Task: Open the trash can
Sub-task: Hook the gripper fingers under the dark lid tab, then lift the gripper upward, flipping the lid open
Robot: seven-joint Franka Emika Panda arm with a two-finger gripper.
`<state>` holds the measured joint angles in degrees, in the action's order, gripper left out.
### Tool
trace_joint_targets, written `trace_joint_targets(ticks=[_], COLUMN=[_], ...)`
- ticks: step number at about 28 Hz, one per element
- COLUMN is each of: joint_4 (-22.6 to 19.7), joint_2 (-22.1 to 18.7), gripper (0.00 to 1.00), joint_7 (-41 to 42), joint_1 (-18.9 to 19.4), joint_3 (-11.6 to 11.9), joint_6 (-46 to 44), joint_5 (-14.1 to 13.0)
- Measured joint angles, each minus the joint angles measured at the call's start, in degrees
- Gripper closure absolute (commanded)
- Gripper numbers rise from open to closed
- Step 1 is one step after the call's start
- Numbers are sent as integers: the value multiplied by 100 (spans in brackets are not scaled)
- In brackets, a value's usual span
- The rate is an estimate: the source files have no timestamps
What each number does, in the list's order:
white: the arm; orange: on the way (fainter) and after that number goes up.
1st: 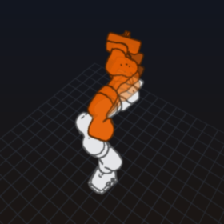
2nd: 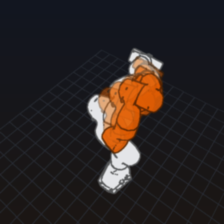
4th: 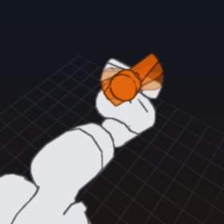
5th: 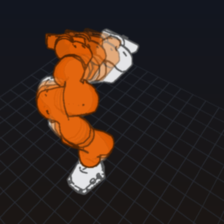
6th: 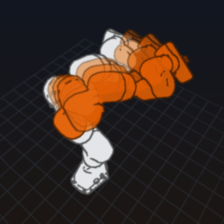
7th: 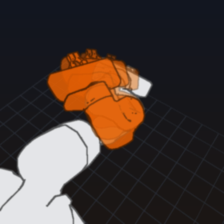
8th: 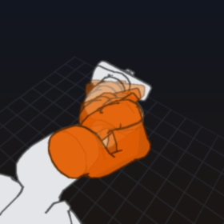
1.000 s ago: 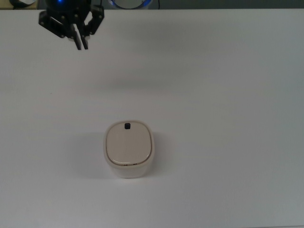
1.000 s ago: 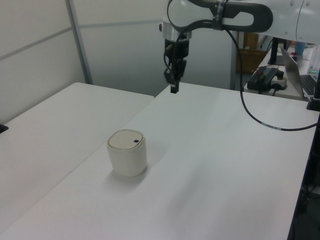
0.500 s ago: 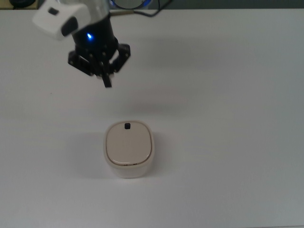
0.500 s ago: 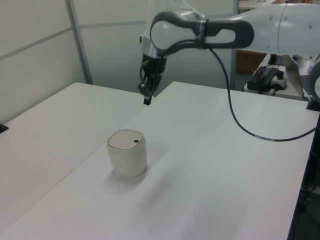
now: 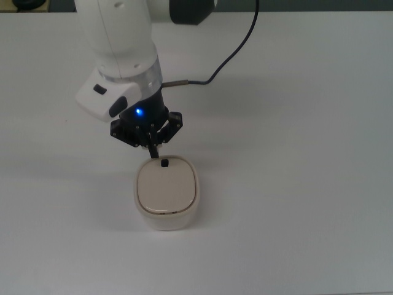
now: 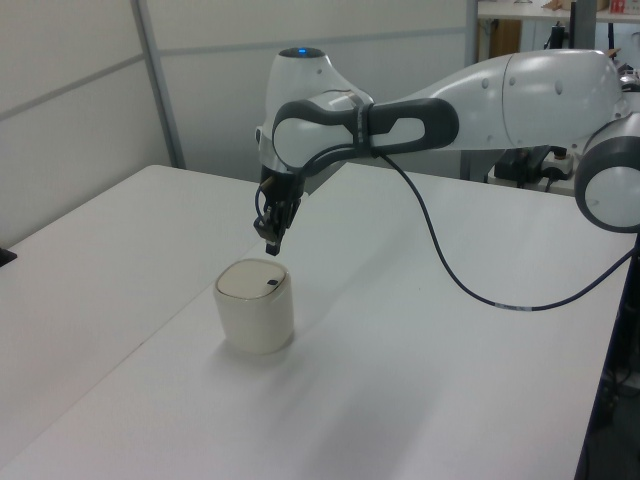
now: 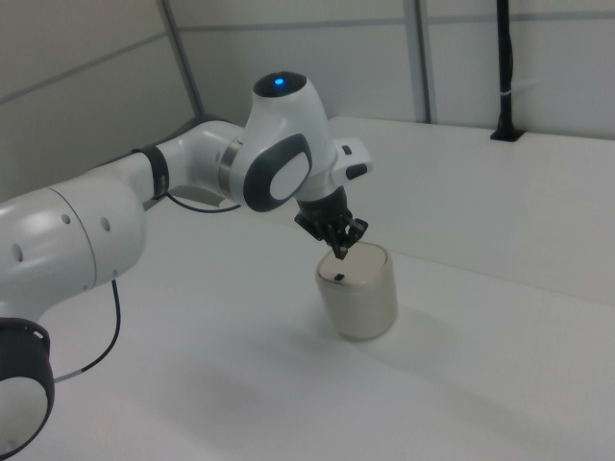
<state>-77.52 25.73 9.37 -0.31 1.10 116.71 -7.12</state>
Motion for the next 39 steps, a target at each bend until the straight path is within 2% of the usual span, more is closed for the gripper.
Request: trace_joint_targets(ticks=[16, 39], joint_4=[-65, -69], joint_2=[297, 334], gripper=[100, 100], joint_7=[0, -2], joint_1=[131, 134], joint_3=[-1, -1], joint_6=[7, 8], joint_5=[100, 168])
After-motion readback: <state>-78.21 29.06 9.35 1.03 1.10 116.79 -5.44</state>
